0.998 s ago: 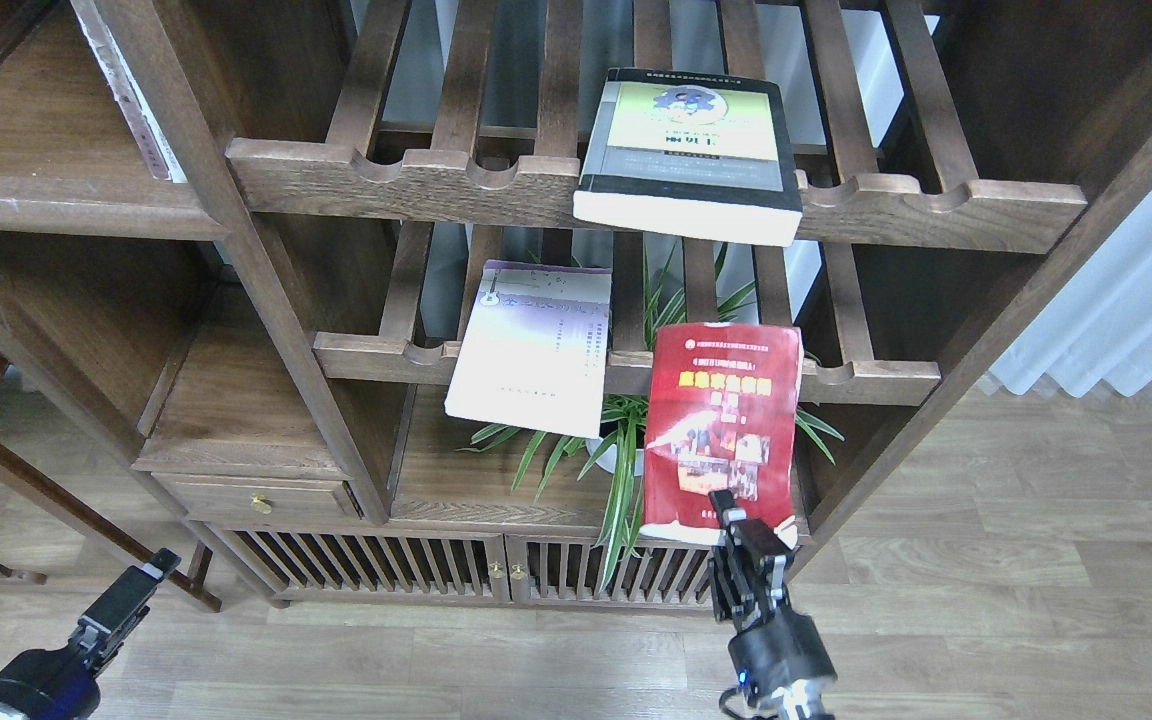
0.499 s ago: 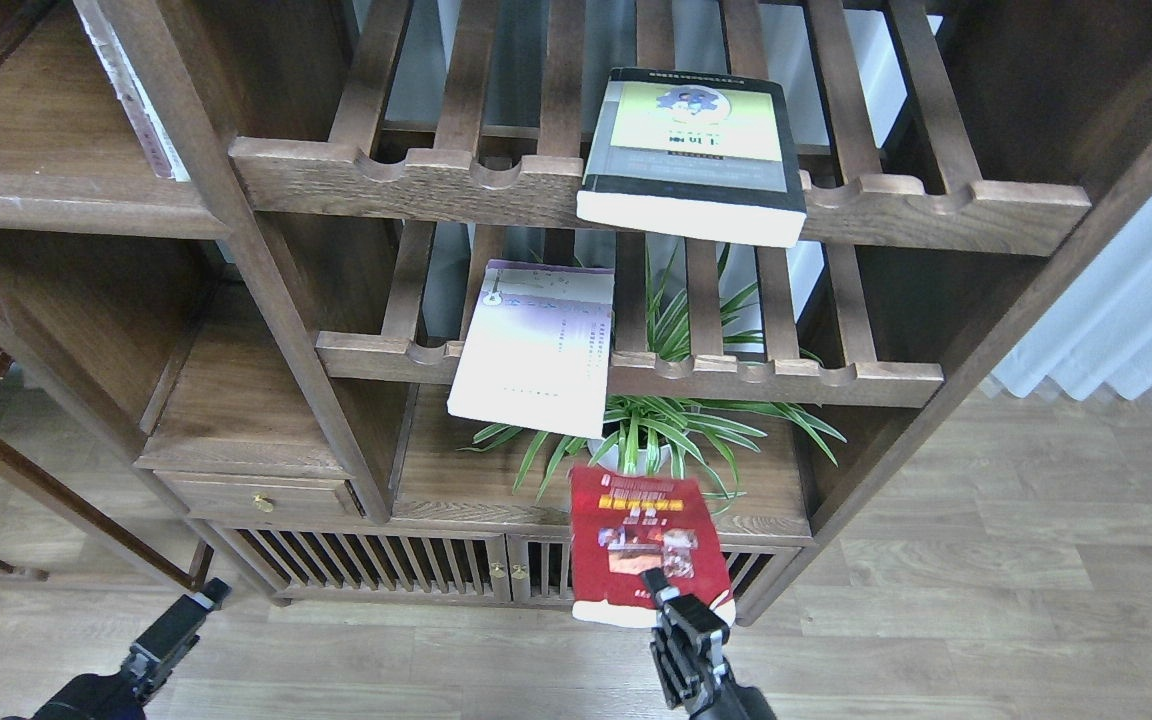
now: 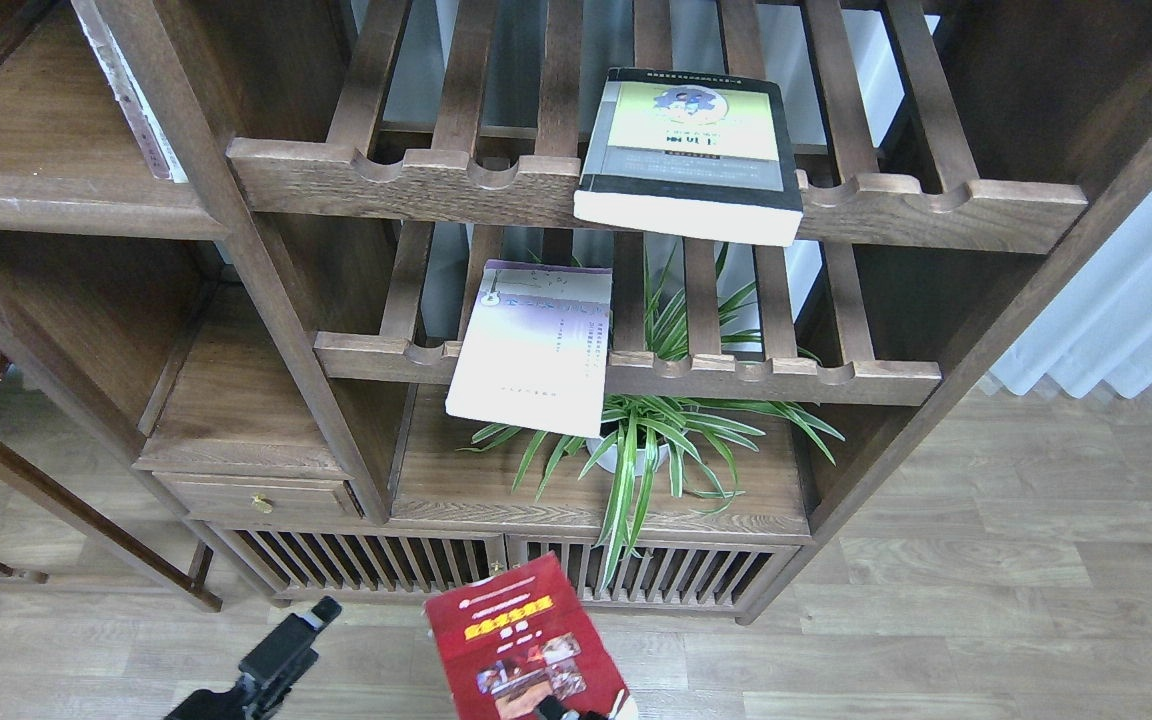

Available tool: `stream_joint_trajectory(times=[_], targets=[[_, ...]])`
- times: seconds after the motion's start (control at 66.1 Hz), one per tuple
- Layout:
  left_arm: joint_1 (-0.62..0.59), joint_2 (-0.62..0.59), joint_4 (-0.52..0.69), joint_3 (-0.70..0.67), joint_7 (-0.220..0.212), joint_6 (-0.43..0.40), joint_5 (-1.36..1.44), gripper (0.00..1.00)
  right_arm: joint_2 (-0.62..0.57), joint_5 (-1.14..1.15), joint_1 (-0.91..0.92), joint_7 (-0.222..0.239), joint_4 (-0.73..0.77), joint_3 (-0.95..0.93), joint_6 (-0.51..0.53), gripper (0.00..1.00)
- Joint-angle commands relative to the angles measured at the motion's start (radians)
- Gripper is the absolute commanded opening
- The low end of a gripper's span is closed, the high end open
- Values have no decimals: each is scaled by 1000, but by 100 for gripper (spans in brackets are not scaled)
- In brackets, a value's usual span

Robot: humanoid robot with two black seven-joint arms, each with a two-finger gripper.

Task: Organize books on shelf
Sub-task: 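Pull the red book down off the shelf with the right gripper, then hand the red book from the right gripper to the left gripper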

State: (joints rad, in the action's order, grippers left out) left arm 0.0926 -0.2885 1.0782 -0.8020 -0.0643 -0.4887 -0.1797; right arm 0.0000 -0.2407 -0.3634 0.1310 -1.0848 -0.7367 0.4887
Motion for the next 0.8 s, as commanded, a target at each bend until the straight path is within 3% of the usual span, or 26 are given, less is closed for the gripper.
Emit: stream_joint_trajectory(times=[0.0,0.424,0.635,0.787], targets=[[-1,26,-1,58,-3,0,2,100,0,-2,0,4,0,3,0,6],[-7,146,-23,129,1,0,0,97,0,0,0,5,0,26,0,6],[-7,199,-46,133,-2,0,0,73,0,0,0,7,0,28,0,6],[-8,209,-46,162,-3,0,0,63,0,0,0,7,0,28,0,6]])
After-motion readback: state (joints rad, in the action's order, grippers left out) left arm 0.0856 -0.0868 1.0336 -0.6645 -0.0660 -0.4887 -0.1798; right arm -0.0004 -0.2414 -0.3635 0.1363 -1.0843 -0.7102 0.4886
